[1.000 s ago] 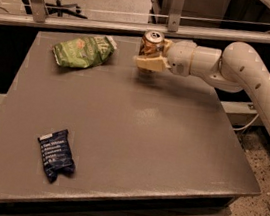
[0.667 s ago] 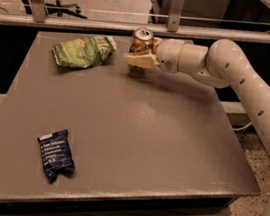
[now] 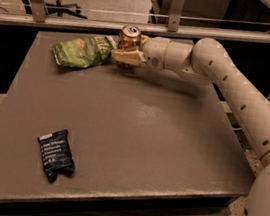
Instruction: Move orange can near green jalapeno chip bag
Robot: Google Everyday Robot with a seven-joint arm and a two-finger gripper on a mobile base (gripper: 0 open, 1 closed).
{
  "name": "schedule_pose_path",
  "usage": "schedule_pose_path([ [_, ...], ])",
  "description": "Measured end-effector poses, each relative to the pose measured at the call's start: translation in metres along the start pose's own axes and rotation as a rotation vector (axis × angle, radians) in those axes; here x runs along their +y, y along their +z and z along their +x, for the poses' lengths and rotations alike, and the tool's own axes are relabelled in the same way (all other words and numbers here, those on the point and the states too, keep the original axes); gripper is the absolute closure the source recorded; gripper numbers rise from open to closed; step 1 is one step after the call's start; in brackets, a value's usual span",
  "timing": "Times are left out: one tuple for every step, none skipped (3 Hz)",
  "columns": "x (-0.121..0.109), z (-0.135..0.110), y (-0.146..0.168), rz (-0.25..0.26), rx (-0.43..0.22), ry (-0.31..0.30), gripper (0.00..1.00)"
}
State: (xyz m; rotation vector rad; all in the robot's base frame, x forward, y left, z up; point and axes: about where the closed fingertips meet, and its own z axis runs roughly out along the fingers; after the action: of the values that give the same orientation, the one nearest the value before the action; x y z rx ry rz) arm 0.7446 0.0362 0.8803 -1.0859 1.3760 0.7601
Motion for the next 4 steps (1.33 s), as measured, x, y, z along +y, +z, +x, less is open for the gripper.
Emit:
schedule_pose_path([
  [0.010,-0.003,0.016,-0.032,-0.032,0.045,0.12],
  [0.018,-0.002,0.021,-0.050,-0.041,0.080,0.00],
  [0.022,-0.001,0.011,-0.051,-0.020,0.077,0.00],
  [0.014,-0.015,-0.037,0.000,0.024,0.009,0.00],
])
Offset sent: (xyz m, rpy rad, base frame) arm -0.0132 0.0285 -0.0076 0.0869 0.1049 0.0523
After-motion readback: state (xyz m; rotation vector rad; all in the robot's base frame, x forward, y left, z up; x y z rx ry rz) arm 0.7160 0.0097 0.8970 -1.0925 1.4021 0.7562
